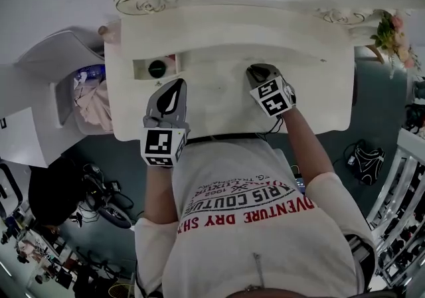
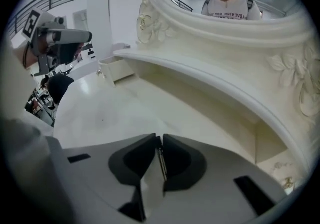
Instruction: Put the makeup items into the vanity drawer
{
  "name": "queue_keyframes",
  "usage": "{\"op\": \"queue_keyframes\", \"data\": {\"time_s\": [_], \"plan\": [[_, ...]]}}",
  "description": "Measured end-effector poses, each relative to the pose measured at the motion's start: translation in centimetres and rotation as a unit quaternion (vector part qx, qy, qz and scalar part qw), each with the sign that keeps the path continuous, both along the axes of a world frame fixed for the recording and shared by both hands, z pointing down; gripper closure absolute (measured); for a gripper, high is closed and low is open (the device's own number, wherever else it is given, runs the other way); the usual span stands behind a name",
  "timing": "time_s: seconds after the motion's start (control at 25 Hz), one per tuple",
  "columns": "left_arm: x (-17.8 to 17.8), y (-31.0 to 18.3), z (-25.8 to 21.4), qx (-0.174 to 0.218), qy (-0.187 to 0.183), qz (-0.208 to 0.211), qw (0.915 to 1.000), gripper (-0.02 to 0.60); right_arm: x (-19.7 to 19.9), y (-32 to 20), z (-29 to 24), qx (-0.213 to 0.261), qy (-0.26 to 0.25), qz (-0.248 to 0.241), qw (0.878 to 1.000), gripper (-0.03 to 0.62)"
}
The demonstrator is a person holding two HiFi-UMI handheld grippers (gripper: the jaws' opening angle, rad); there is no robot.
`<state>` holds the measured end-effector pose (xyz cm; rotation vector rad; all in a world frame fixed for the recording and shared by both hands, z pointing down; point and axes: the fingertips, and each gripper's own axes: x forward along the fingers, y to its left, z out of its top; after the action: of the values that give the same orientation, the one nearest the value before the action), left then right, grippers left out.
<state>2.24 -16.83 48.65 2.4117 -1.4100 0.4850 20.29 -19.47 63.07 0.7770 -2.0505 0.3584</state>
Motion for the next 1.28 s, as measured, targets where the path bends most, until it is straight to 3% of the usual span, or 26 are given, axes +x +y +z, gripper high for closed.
{"op": "queue_keyframes", "data": {"time_s": [0.24,0.52,0.96,1.28], "plan": [[-0.6,-0.4,-0.9,0.010,-0.001,-0.002,1.0000,0.571,-0.9,0.2,-0.6,0.017,0.021,-0.033,0.999,0.544],[-2.7,-0.6,-3.0,0.030,-0.001,0.002,0.9995,0.571,-4.5,-1.2,-5.6,0.069,-0.018,-0.024,0.997,0.545],[-11.5,0.2,-4.8,0.042,0.002,-0.007,0.9991,0.571,-16.4,-1.9,-11.5,0.117,-0.054,-0.067,0.989,0.545],[-18.1,0.4,-5.0,0.041,-0.003,-0.013,0.9991,0.571,-24.9,-1.8,-12.0,0.122,-0.058,-0.104,0.985,0.545]]}}
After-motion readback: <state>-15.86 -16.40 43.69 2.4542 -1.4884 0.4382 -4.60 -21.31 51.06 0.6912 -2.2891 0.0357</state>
